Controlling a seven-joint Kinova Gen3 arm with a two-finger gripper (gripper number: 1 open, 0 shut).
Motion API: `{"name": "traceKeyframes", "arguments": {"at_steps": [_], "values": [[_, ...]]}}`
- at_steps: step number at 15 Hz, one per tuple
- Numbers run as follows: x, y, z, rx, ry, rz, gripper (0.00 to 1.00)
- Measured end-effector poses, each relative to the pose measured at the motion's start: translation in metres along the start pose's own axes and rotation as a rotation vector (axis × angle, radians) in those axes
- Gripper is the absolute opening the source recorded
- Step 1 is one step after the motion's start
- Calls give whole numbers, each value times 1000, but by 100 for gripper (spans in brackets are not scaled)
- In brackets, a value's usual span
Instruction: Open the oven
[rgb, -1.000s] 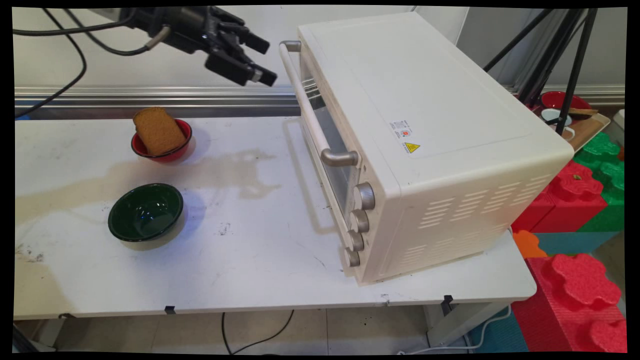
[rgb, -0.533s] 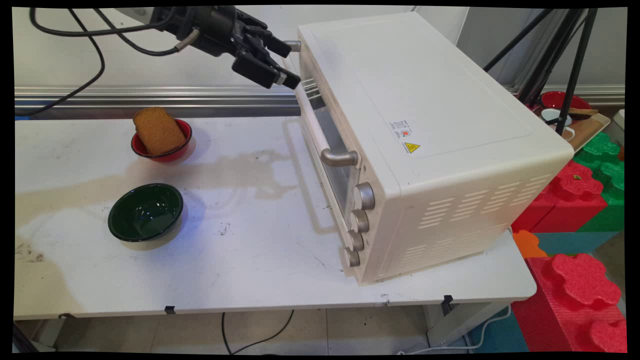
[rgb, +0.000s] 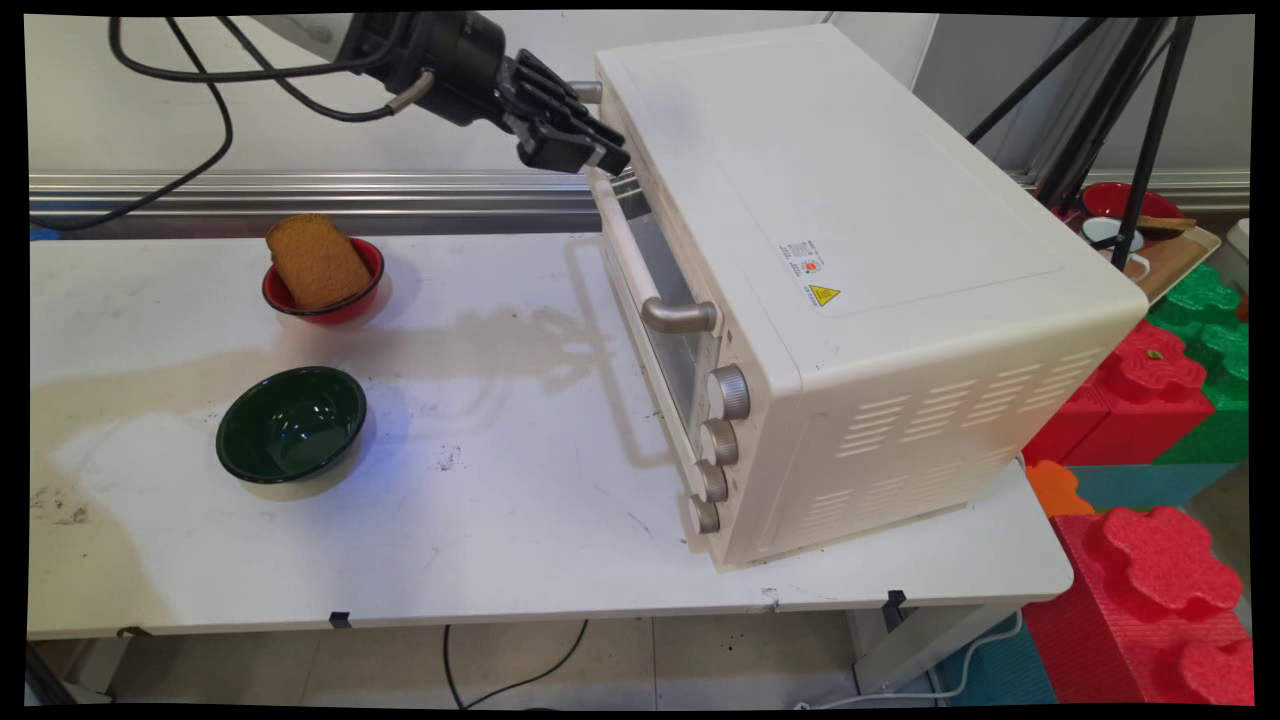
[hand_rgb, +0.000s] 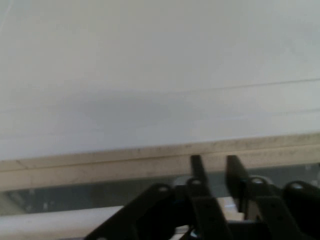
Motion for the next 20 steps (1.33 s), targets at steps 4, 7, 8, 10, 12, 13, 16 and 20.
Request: {"name": "traceKeyframes", "arguments": {"at_steps": [4,7,8,10,12,13,16,20], "values": [[3,0,12,-4,-16,-7,0],[3,-1,20,-3,-33,-16,0],[2,0,22,-3,-36,-20,0],[0,1,27,-5,-47,-30,0],[-2,1,30,-5,-56,-38,0],[-4,2,32,-6,-62,-43,0],[-10,3,34,-5,-74,-50,0],[-19,5,31,-1,-91,-58,0]]}}
